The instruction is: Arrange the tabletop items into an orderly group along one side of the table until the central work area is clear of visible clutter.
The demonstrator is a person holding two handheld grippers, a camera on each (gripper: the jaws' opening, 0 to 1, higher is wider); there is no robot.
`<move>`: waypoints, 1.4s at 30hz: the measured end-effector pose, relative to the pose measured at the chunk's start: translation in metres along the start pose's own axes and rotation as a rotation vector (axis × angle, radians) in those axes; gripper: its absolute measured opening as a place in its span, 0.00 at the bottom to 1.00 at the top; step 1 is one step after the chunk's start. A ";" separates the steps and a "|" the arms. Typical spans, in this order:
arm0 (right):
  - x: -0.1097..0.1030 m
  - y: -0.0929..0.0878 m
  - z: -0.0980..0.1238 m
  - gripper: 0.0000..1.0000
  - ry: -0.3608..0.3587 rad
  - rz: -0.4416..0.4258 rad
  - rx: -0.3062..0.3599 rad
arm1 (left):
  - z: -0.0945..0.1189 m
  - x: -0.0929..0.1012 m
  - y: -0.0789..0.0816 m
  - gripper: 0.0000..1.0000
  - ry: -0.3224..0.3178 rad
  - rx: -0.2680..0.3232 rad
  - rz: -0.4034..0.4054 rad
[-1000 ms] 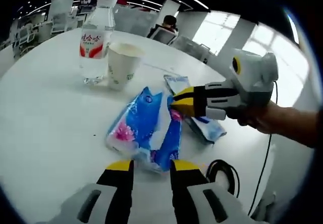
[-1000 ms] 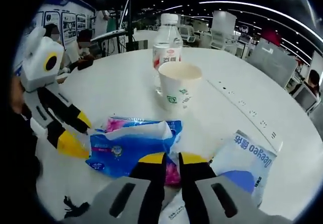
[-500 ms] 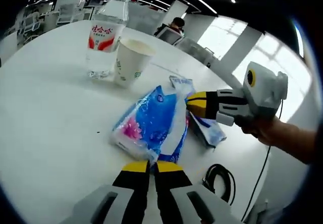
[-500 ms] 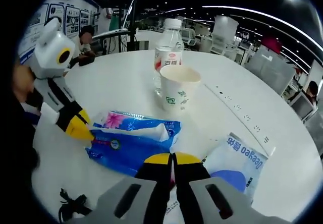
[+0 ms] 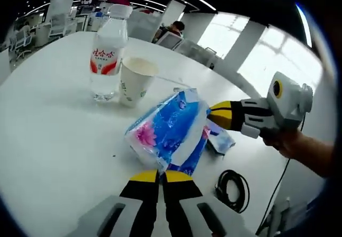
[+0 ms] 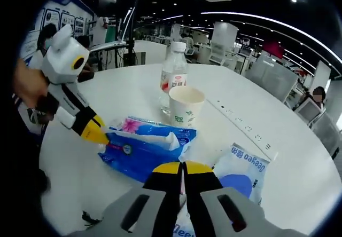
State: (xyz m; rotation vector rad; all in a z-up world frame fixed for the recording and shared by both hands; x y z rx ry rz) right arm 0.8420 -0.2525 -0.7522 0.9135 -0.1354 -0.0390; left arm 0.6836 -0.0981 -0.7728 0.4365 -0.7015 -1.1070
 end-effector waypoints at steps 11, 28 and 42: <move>-0.030 -0.014 0.027 0.00 -0.101 -0.149 0.020 | 0.006 -0.003 0.005 0.00 -0.056 -0.008 -0.123; -0.081 -0.030 0.047 0.00 -0.131 -0.438 0.032 | 0.003 -0.010 0.007 0.00 -0.086 -0.069 -0.249; -0.107 -0.041 0.064 0.00 -0.160 -0.554 0.002 | -0.001 0.000 0.001 0.00 -0.192 -0.116 -0.393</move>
Point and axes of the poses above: the point that each gripper's makers call its tool centre point, and the gripper's own axes: z roughly backward along the fingers, x roughly to its right, y roughly out of its top, the point moved 10 cm from there along z, roughly backward along the fingers, and after that the axes turned 6 degrees about y, right-handed, at the moved point
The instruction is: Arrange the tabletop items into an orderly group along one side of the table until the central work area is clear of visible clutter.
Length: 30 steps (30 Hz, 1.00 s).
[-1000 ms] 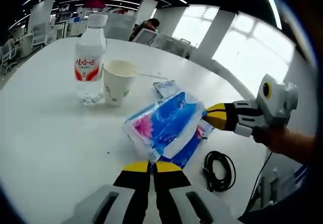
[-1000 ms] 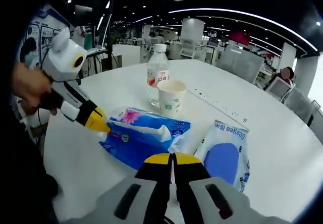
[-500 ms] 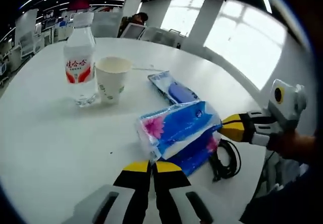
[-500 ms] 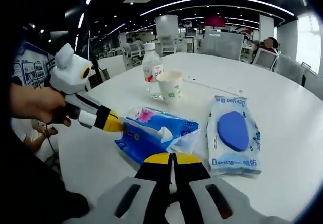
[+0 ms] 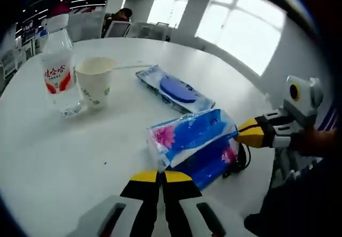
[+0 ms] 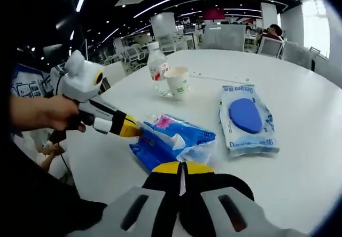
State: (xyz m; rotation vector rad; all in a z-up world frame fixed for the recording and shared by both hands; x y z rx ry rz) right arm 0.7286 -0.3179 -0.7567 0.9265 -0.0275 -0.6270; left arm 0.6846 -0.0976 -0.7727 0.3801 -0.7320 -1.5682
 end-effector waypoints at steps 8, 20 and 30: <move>-0.003 -0.011 0.003 0.00 -0.020 0.011 -0.027 | -0.010 0.004 -0.007 0.02 0.000 -0.049 -0.084; 0.005 -0.009 0.015 0.13 -0.049 -0.051 0.014 | -0.003 0.002 0.003 0.11 0.016 0.021 -0.101; 0.015 0.000 0.025 0.26 -0.122 -0.139 0.084 | -0.008 0.002 0.031 0.17 -0.008 0.045 -0.157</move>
Point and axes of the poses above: the point that each gripper's makers call its tool centre point, and the gripper's own axes: z roughly backward along the fingers, x roughly to its right, y roughly out of its top, the point moved 10 cm from there along z, roughly backward along the fingers, and after that the axes turned 6 degrees about y, right-handed, at the moved point
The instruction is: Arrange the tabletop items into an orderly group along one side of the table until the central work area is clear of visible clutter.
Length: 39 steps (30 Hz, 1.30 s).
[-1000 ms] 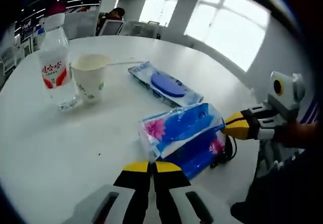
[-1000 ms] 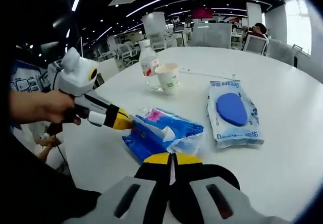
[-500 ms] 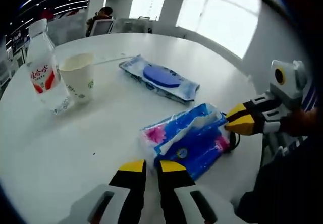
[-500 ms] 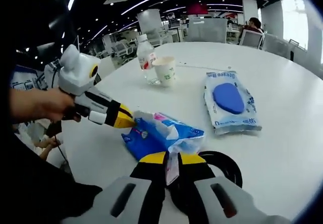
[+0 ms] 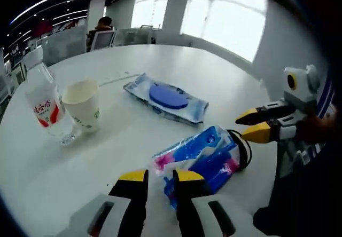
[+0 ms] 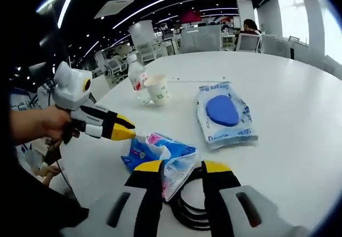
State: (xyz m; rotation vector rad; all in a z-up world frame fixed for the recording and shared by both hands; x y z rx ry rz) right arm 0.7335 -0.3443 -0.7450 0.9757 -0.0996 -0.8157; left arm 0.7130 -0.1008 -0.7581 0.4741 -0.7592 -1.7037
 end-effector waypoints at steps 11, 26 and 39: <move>0.017 0.012 -0.002 0.28 -0.072 -0.124 0.073 | -0.015 -0.007 0.059 0.25 -0.030 0.024 -0.139; 0.031 0.016 -0.011 0.30 -0.125 -0.310 0.109 | -0.046 -0.014 0.125 0.33 -0.051 -0.034 -0.281; 0.041 0.010 -0.024 0.31 -0.155 -0.448 0.120 | -0.087 -0.037 0.172 0.35 -0.055 -0.137 -0.431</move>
Point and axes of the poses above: the point that each gripper's makers call its tool centre point, and the gripper's own axes: z roughly backward along the fingers, x roughly to its right, y roughly out of its top, the point moved 10 cm from there along z, roughly backward along the fingers, and after that the axes turned 6 degrees about y, right-handed, at the moved point
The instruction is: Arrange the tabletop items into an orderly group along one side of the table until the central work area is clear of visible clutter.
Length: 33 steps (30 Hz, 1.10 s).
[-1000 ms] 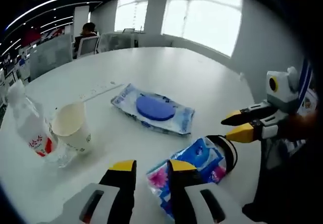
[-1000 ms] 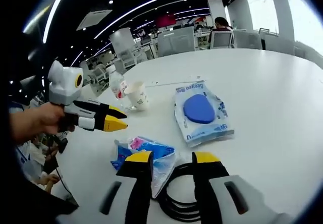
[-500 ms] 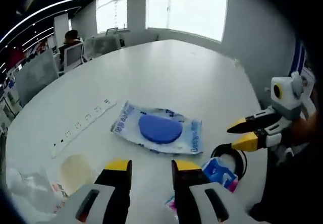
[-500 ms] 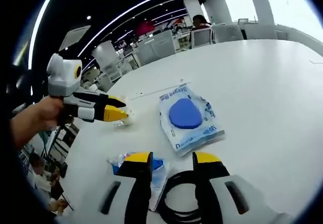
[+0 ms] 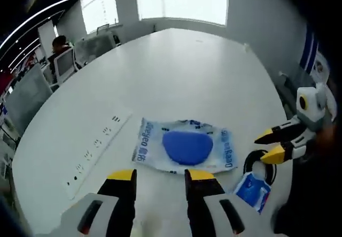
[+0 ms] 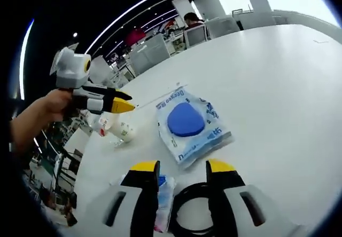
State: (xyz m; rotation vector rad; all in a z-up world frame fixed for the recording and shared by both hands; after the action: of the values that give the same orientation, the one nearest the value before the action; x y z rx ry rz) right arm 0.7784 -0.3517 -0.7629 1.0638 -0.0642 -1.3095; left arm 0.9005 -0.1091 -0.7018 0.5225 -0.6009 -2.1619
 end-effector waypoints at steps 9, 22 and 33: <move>0.003 -0.004 -0.012 0.28 -0.010 -0.080 -0.008 | -0.029 -0.017 0.009 0.38 -0.053 -0.071 -0.060; 0.004 -0.007 -0.031 0.23 -0.010 -0.131 -0.036 | -0.072 -0.036 0.006 0.33 -0.086 -0.178 -0.108; 0.002 -0.005 -0.045 0.21 -0.005 -0.166 -0.056 | -0.099 -0.040 0.004 0.25 -0.144 -0.203 -0.097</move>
State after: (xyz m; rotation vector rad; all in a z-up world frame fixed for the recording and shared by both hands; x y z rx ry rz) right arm 0.8014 -0.3261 -0.7925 1.0347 0.0579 -1.4549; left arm 0.9807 -0.1029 -0.7720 0.2929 -0.4334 -2.3351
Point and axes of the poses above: the point that each gripper's makers call its tool centre point, and the gripper's own axes: z roughly backward along the fingers, x roughly to its right, y roughly out of its top, the point moved 10 cm from there along z, roughly backward along the fingers, and after that the axes turned 6 degrees about y, right-handed, at the moved point
